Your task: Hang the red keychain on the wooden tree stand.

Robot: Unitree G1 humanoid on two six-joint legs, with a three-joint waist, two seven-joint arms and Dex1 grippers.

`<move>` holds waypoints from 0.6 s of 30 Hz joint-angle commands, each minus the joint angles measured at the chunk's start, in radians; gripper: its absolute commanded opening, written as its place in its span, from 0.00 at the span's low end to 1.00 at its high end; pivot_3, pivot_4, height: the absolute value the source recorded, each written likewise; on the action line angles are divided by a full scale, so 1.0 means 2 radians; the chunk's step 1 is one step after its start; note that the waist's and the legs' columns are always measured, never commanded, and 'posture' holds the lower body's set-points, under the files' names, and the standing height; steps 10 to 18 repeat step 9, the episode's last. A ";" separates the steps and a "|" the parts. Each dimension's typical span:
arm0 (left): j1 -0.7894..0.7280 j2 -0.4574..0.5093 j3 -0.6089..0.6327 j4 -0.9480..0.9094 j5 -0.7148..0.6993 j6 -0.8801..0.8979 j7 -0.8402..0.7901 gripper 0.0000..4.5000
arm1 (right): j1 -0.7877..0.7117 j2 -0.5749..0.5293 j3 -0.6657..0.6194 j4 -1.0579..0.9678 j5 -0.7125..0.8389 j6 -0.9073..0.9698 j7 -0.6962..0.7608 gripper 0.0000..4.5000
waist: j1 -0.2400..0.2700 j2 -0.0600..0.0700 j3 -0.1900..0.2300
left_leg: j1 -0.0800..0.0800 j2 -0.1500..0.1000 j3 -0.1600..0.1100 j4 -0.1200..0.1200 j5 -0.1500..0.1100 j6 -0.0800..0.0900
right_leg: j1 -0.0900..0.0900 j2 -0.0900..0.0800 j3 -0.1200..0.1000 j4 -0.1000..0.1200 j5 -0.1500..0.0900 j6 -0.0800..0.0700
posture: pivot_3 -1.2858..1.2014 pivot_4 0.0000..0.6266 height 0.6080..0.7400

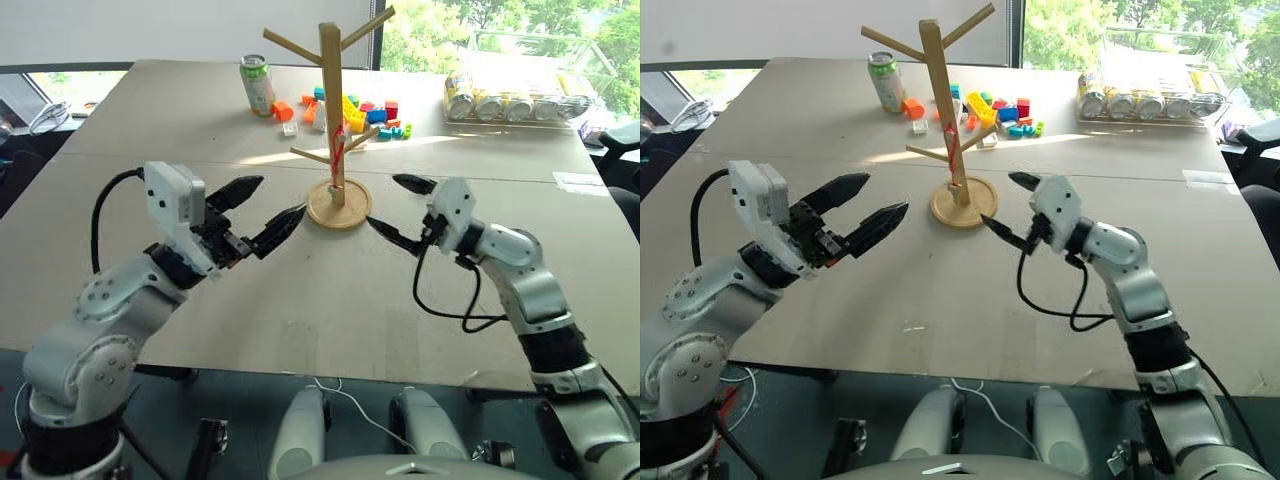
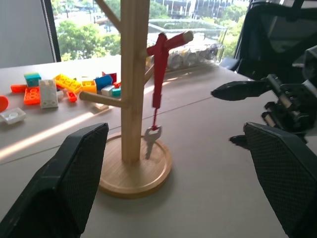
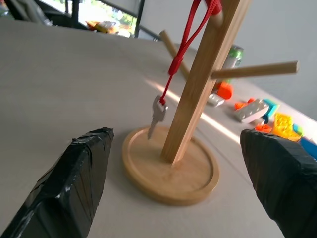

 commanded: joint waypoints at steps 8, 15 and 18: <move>-0.121 0.109 -0.033 0.189 0.070 -0.003 -0.184 1.00 | 0.031 -0.144 -0.101 -0.163 0.154 0.224 0.048 0.99 | -0.002 0.000 0.001 | -0.001 0.000 0.000 -0.001 0.000 0.000 | 0.000 0.000 0.000 -0.001 0.000 0.000 | 0.52 0.24 1.00; -0.125 0.109 -0.037 0.195 0.078 -0.007 -0.192 1.00 | 0.032 -0.150 -0.107 -0.169 0.160 0.233 0.045 0.99 | -0.002 0.000 0.001 | -0.001 0.000 0.000 -0.001 0.000 0.000 | -0.001 0.000 0.000 -0.001 0.000 0.000 | 0.52 0.24 1.00; -0.125 0.109 -0.037 0.195 0.078 -0.007 -0.192 1.00 | 0.032 -0.150 -0.107 -0.169 0.160 0.233 0.045 0.99 | -0.002 0.000 0.001 | -0.001 0.000 0.000 -0.001 0.000 0.000 | -0.001 0.000 0.000 -0.001 0.000 0.000 | 0.52 0.24 1.00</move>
